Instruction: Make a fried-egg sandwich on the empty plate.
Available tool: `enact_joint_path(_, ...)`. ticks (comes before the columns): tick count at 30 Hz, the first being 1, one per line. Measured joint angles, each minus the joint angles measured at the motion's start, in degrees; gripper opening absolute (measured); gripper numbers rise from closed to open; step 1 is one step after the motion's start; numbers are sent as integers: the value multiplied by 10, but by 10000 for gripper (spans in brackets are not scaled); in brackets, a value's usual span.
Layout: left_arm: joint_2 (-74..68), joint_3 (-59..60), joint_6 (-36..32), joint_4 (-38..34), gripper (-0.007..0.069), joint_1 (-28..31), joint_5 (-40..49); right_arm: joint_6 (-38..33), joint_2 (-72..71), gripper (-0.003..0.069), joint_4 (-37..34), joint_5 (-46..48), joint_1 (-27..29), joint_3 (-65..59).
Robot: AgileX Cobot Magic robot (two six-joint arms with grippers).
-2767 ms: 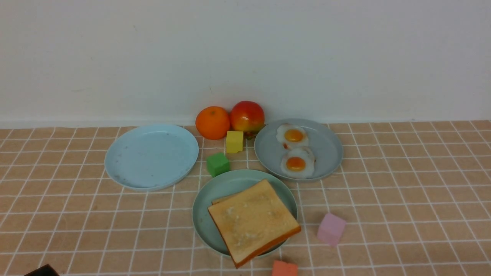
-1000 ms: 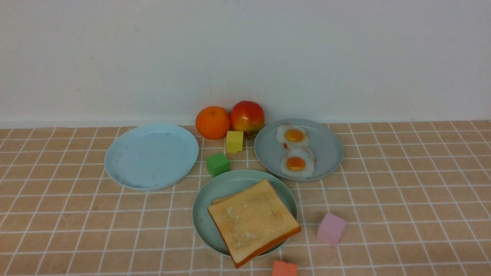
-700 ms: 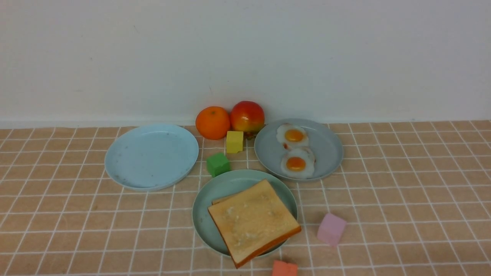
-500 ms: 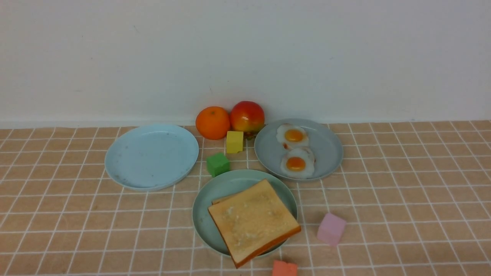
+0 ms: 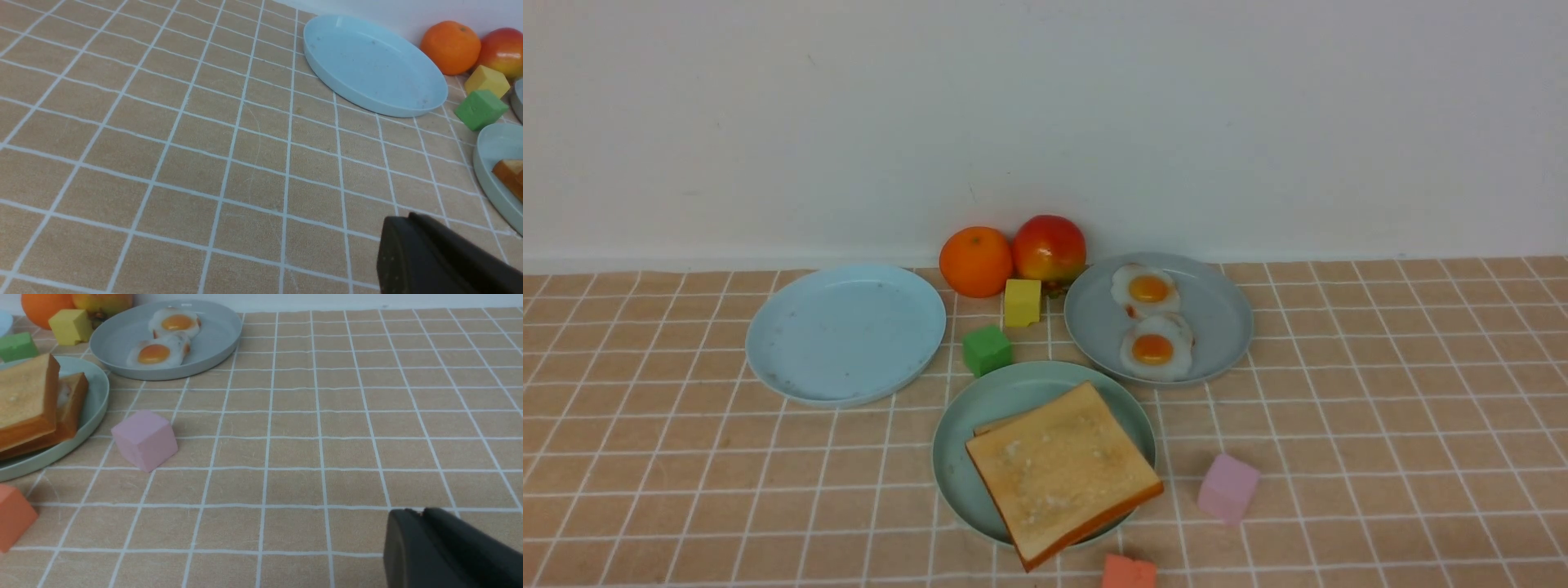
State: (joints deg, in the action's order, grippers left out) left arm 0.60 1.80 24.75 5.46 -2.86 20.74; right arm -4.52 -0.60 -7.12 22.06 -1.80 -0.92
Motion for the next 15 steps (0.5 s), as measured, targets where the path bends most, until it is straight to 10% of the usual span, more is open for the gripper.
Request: enact_joint_path(15,0,0,0,0,2,0,0,0,0,74,0,0,0,0)
